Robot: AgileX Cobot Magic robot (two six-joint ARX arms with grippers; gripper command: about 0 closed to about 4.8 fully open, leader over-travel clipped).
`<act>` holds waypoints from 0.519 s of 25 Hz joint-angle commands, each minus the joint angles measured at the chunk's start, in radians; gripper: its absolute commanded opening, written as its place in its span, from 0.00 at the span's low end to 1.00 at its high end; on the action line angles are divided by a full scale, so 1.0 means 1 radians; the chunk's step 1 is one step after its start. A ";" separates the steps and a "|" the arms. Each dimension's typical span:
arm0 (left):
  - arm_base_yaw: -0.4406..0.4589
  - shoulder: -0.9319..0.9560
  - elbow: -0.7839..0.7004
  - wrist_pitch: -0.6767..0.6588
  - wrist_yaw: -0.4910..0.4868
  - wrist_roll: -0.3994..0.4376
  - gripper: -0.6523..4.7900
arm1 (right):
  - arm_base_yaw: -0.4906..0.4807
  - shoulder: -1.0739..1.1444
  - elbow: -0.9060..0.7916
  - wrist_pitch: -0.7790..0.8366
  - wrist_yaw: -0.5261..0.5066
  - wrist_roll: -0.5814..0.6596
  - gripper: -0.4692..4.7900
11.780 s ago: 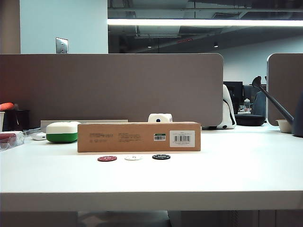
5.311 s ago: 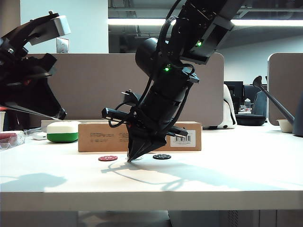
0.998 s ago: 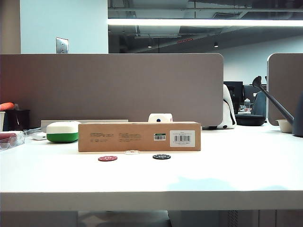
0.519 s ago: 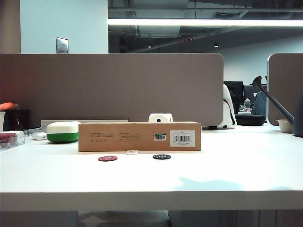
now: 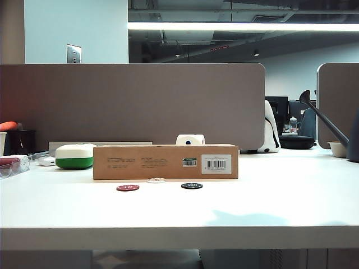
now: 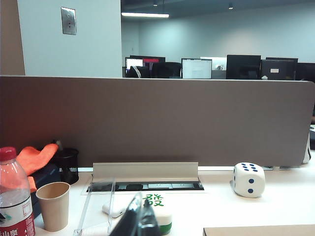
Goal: Push the chip with the lowest value in the row forward next to the rectangular box.
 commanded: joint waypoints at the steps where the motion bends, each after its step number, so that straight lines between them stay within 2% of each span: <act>1: 0.012 -0.016 0.005 0.003 -0.001 0.001 0.11 | 0.002 -0.001 0.003 0.010 0.000 -0.002 0.07; 3: 0.028 -0.031 0.005 -0.013 -0.001 0.001 0.11 | 0.002 -0.001 0.003 0.010 0.000 -0.002 0.07; 8: 0.077 -0.095 -0.020 -0.210 -0.043 0.030 0.11 | 0.002 -0.001 0.003 0.010 0.000 -0.002 0.07; 13: 0.078 -0.119 -0.170 -0.193 -0.040 0.026 0.11 | 0.002 -0.001 0.003 0.010 0.000 -0.002 0.07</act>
